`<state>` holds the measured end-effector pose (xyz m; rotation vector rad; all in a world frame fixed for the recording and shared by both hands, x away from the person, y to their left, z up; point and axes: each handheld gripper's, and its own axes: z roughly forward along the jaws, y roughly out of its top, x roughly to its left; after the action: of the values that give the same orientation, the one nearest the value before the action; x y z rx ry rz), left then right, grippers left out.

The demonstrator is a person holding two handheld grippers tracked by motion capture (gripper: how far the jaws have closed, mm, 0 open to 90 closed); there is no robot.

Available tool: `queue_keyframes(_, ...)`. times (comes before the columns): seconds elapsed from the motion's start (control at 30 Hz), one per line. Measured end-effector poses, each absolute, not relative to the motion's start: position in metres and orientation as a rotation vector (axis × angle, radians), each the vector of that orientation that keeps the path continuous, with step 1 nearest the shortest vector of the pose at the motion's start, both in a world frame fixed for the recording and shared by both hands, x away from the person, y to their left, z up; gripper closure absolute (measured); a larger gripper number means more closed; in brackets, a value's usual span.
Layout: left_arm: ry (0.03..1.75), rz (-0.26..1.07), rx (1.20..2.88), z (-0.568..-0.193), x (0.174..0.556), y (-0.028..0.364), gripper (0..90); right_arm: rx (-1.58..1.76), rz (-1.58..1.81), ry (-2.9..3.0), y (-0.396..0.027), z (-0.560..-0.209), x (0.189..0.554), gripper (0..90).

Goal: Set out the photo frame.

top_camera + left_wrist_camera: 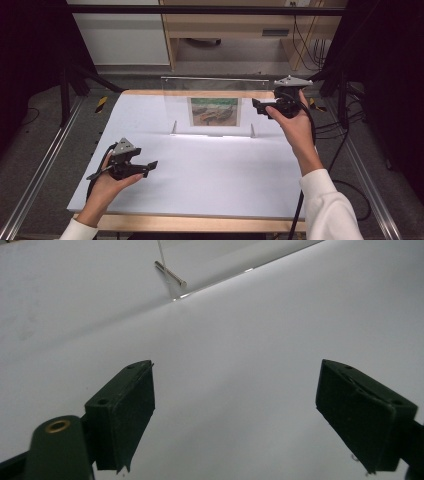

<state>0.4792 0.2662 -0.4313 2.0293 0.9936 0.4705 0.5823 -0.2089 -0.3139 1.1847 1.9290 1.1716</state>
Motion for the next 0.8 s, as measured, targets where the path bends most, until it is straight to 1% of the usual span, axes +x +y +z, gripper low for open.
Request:
queue_keyframes(0.23, 1.030, 0.480, 1.997, -0.432, 0.470, 0.267, 11.2, 1.169, 1.178, 1.930, -0.211, -0.306, 0.558, 6.1)
queue_keyframes(0.37, 1.034, 0.490, 1.981, -0.433, 0.464, 0.269, 10.5, 1.171, 1.186, 1.929, -0.215, -0.305, 0.547, 6.1)
queue_keyframes(0.8, 1.064, 0.519, 1.972, -0.439, 0.456, 0.279, 9.2, 1.179, 1.148, 1.970, -0.221, -0.320, 0.514, 6.0)
